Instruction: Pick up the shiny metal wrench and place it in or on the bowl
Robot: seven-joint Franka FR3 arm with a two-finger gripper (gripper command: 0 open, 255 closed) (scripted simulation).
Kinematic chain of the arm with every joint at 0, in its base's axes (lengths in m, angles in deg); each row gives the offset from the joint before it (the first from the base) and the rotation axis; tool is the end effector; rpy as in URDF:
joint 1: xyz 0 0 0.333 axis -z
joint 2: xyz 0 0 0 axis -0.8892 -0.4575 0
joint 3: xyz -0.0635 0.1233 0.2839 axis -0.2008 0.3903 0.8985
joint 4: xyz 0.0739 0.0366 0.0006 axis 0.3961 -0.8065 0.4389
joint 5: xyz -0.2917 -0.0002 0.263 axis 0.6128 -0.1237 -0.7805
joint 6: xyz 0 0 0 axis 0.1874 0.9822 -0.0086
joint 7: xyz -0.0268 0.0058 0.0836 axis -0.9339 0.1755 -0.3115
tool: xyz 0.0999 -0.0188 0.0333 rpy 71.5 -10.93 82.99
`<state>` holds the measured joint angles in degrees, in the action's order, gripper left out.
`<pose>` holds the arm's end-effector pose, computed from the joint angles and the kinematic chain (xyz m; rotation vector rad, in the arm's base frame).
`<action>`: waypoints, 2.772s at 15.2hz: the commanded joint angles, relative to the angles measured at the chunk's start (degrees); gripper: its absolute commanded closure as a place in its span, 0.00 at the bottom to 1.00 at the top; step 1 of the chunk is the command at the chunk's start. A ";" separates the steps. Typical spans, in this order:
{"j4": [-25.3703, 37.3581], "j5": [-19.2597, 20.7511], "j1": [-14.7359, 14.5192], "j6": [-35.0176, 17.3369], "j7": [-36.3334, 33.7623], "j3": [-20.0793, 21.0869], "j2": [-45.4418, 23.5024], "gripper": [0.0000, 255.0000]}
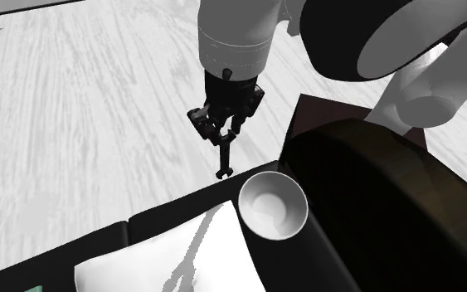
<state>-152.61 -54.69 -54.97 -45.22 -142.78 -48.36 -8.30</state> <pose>0.3955 0.2965 0.5037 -2.9274 0.9770 -0.1228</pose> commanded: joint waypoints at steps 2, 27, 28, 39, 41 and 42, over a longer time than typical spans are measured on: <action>1.98 -0.02 0.08 2.39 0.28 -0.57 0.42 1.00; -4.46 -10.20 -11.70 24.87 0.35 -10.24 30.30 1.00; -5.35 -10.40 -11.81 24.22 0.42 -10.06 30.55 1.00; -14.57 -12.87 -13.09 16.95 1.08 -7.64 32.60 1.00; -16.13 -13.37 -13.31 15.59 1.18 -7.11 32.82 1.00; -16.90 -13.62 -13.42 14.90 1.23 -6.84 32.90 1.00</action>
<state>-168.67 -68.07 -68.25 -29.66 -141.66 -55.39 24.42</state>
